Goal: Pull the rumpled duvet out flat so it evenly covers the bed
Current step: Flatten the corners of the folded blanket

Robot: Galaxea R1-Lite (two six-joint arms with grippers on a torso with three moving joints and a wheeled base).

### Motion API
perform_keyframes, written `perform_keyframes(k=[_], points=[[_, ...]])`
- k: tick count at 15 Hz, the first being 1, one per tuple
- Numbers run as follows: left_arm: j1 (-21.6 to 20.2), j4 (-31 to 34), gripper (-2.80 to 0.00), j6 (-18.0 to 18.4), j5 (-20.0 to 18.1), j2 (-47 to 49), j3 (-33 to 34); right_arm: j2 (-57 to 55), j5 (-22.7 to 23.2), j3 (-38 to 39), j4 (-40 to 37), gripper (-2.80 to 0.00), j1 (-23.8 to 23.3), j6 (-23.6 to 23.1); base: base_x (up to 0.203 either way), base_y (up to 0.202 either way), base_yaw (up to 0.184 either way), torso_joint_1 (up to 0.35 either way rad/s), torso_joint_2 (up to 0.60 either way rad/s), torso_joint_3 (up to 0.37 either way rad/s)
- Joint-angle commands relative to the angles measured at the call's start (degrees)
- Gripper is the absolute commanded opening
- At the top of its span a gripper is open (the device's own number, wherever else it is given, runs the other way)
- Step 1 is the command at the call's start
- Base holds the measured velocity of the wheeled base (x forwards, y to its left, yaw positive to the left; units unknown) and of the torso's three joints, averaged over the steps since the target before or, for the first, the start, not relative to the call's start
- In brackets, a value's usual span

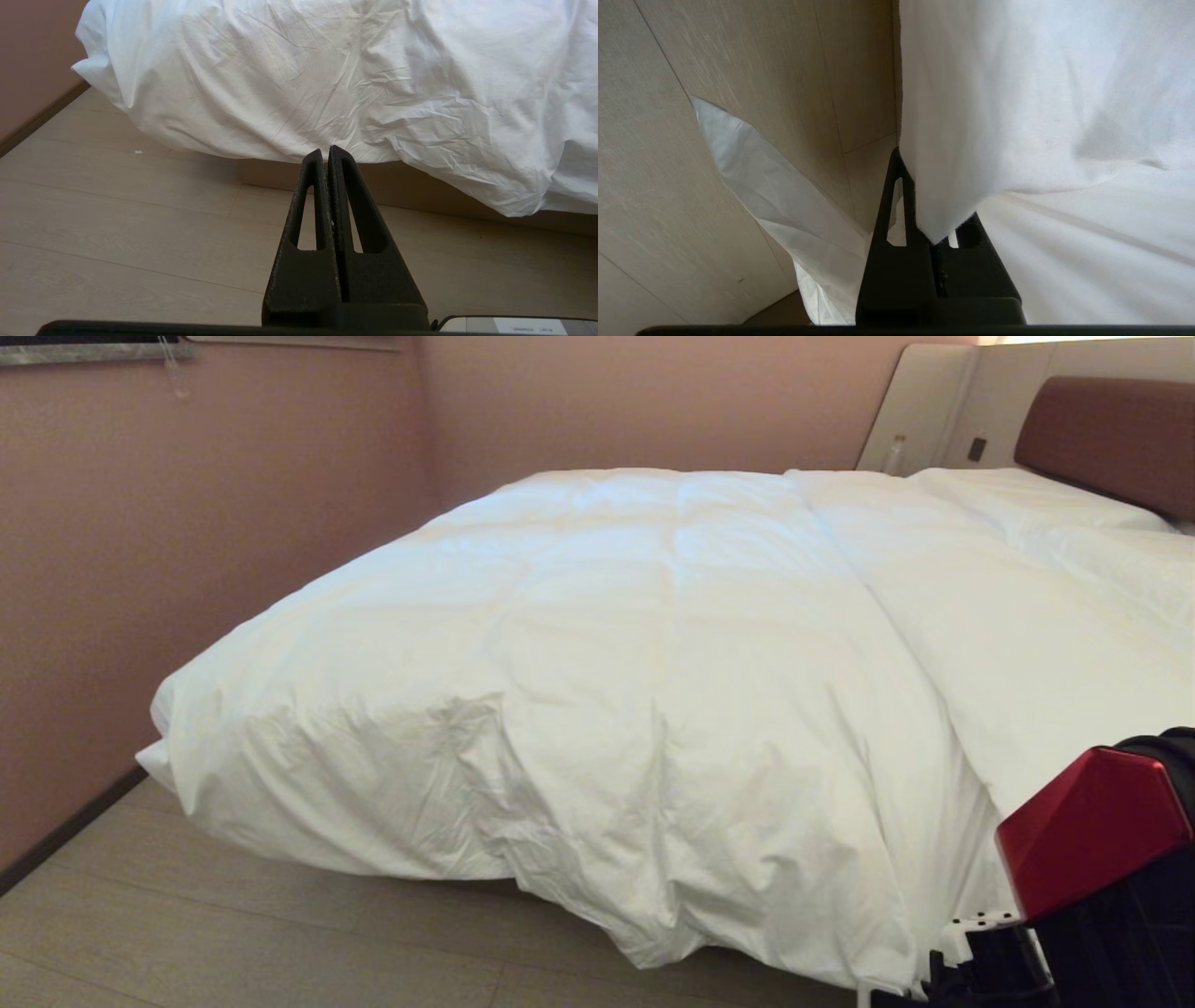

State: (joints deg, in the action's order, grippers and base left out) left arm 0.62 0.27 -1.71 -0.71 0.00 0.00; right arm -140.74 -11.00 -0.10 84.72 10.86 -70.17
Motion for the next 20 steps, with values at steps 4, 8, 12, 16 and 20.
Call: perform_keyframes(k=[4, 8, 12, 16, 20], points=[[-0.01, 0.00, -2.80, -0.05, 0.00, 0.00, 0.00, -0.16, -0.91, -0.01, 3.00, 0.00, 0.10, -0.49, 0.000, 0.000, 0.000, 0.000, 0.00, 0.000], [-0.01, 0.00, -2.80, -0.05, 0.00, 0.00, 0.00, 5.64, -3.92, -0.07, 3.08, 0.00, 0.66, -0.61, 0.000, 0.000, 0.000, 0.000, 0.00, 0.000], [-0.01, 0.00, -2.80, -0.05, 0.00, 0.00, 0.00, 14.18, -7.59, -0.67, 3.00, 0.00, 2.66, -0.82, 0.000, 0.000, 0.000, 0.000, 0.00, 0.000], [-0.01, 0.00, -2.80, -0.05, 0.00, 0.00, 0.00, 23.62, -12.01, -4.12, 2.94, 0.00, 3.15, -1.43, 0.000, 0.000, 0.000, 0.000, 0.00, 0.000], [-0.01, 0.00, -2.80, -0.02, 0.00, 0.00, 0.00, 33.35, -18.73, -11.45, 2.61, 0.00, 3.18, -4.11, 0.000, 0.000, 0.000, 0.000, 0.00, 0.000]])
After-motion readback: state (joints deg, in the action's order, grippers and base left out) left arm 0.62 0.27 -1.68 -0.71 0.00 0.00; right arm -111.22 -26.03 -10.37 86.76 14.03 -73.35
